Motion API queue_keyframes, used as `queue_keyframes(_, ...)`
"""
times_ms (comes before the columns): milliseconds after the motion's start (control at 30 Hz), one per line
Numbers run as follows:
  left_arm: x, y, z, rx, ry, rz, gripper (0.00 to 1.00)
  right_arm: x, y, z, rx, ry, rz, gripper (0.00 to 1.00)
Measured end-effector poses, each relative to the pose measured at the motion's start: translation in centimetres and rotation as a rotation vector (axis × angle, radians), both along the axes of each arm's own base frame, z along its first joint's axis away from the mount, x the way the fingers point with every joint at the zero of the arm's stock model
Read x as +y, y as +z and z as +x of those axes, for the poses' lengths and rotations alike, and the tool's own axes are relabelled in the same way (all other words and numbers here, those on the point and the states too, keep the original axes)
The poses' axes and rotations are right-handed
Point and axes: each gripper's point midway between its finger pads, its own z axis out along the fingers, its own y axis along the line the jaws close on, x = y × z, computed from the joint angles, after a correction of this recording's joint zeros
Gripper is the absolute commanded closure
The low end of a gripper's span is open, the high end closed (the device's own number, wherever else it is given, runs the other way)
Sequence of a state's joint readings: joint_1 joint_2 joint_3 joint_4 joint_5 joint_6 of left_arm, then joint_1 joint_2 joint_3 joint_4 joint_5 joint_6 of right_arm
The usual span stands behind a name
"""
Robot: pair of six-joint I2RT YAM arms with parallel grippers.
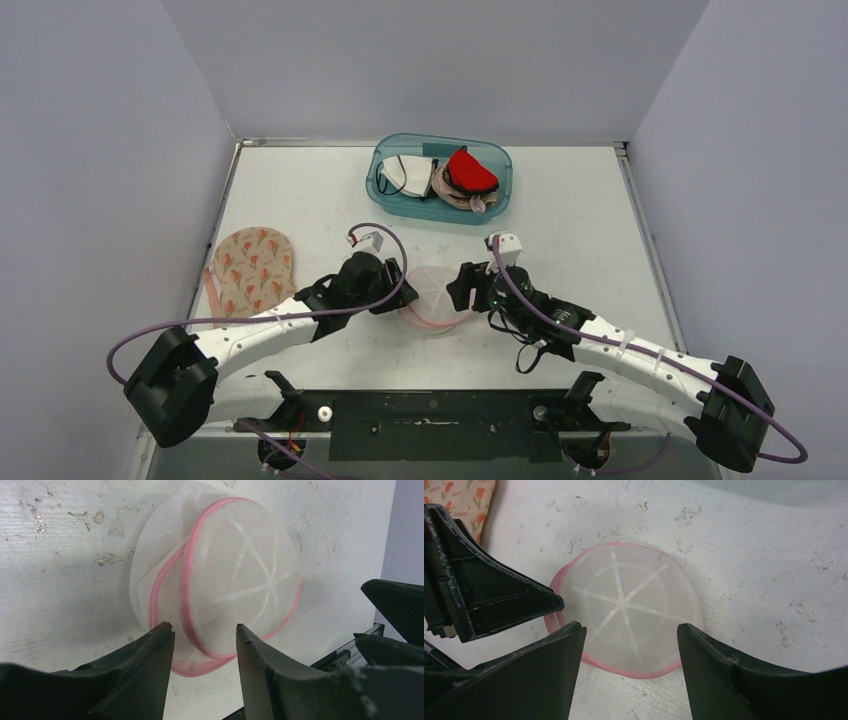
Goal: Unzip the laundry bag and remove the bra
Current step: Close the laundry bag at the center of the board, then move the laundry bag to the center of the board.
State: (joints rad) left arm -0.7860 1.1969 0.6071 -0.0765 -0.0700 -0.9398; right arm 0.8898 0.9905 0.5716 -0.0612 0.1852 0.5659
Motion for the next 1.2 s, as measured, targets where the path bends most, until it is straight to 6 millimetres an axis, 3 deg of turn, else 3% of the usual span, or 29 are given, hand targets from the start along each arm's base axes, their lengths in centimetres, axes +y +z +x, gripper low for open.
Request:
queue_keyframes(133, -0.2, -1.1, 0.0, 0.024, -0.006, 0.016, 0.58, 0.0, 0.1, 0.0, -0.001, 0.001, 0.002, 0.32)
queue_keyframes(533, -1.2, -0.6, 0.5, 0.003, -0.018, -0.022, 1.00, 0.0, 0.1, 0.0, -0.001, 0.002, 0.003, 0.32)
queue_keyframes(700, -1.2, -0.3, 0.5, -0.005, -0.019, -0.030, 1.00, 0.0, 0.1, 0.0, -0.002, 0.001, 0.004, 0.32)
queue_keyframes(1000, -1.3, 3.5, 0.2, -0.086, -0.028, -0.106, 1.00, 0.0, 0.1, 0.0, -0.002, 0.001, 0.004, 0.32)
queue_keyframes(1200, -0.5, 4.4, -0.2, -0.100, -0.016, -0.107, 1.00, 0.0, 0.1, 0.0, -0.002, 0.001, 0.004, 0.32)
